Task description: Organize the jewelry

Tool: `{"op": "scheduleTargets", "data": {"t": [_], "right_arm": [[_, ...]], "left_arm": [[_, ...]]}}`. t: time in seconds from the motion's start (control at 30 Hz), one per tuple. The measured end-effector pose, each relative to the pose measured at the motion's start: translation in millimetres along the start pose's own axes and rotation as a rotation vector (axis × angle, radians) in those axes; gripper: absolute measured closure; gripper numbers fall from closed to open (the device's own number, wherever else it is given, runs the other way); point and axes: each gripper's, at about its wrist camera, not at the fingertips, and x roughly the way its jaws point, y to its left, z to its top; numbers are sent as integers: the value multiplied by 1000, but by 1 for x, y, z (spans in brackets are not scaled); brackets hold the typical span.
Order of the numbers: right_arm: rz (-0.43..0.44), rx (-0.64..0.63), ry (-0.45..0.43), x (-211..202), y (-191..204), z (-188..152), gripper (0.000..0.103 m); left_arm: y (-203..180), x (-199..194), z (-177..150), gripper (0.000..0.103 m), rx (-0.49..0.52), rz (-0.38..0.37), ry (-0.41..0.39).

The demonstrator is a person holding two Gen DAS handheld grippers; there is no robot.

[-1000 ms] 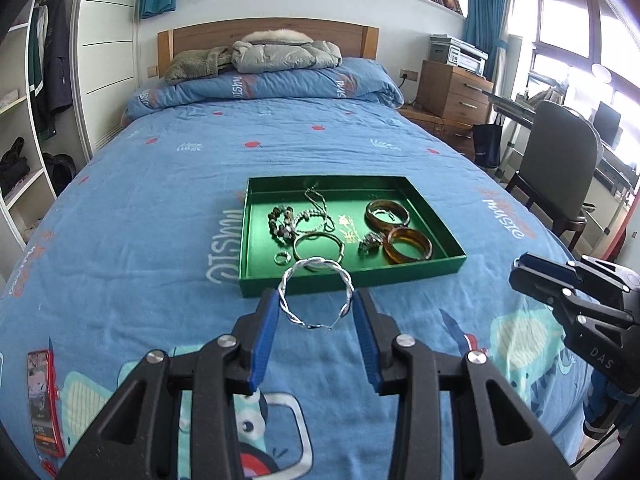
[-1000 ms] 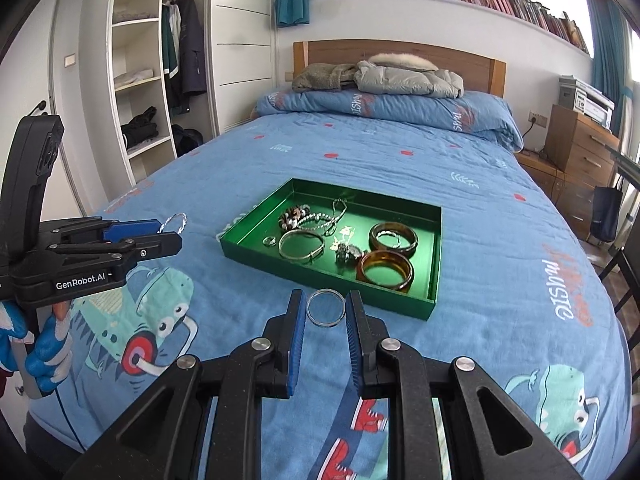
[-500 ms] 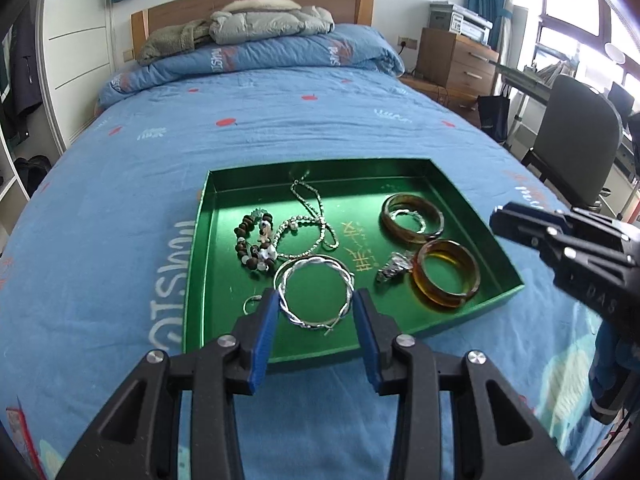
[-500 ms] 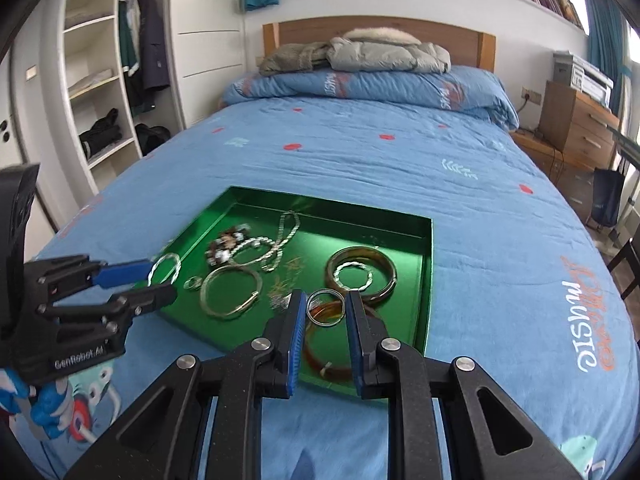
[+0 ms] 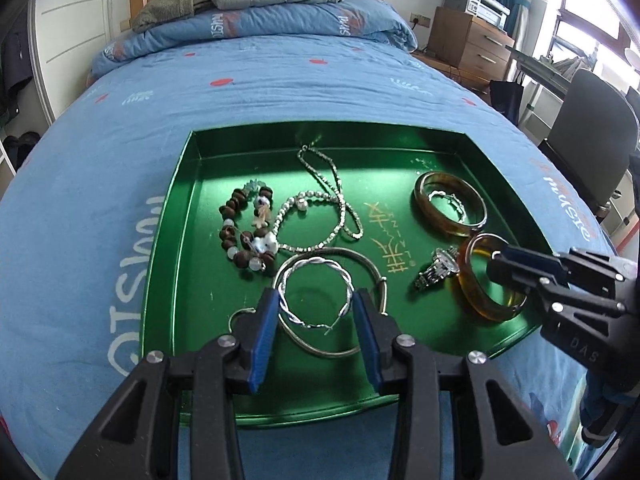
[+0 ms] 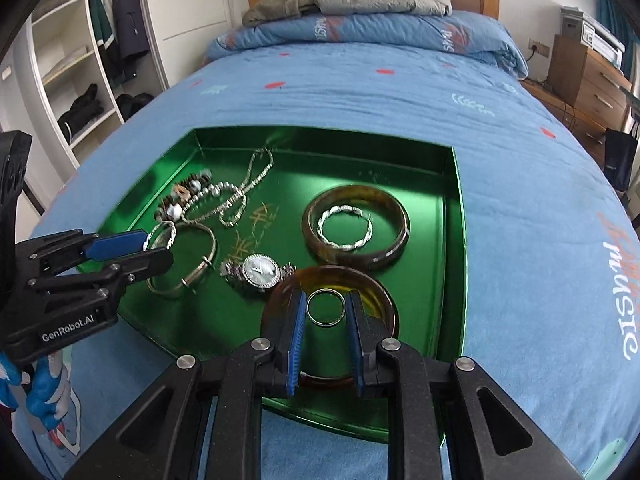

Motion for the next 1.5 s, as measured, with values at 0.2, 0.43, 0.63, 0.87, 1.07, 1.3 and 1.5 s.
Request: {"op": "scheduleTargets", "data": {"t": [0.2,0.43,0.63,0.87,1.07,1.3,1.5], "right_arm": [[-1,25,39,5,1,-7,82],[-12,31,10,-18,7,-5,61],[-40,4,-63,-65,26,-10,49],[-63,-29,-159,-131,55,-36,34],[-59,-36,-215,-182,78,-66,29],[-68,-72,-280,-235,105,-99,23],[-80,-80,-345,-278,119,-123,19]], "left_arm": [[6,6,-2,66,-10,21,22],[9,-18,-5,66,-21,38,0],[-1,-71,-17,66,-11,71,-64],[-5,-146,-51,66,-58,119,-161],[-7,-207,-83,66,-85,150,-215],[-21,-274,-116,66,-35,219,-312],[-28,-316,-138,56,-26,243,-368]]}}
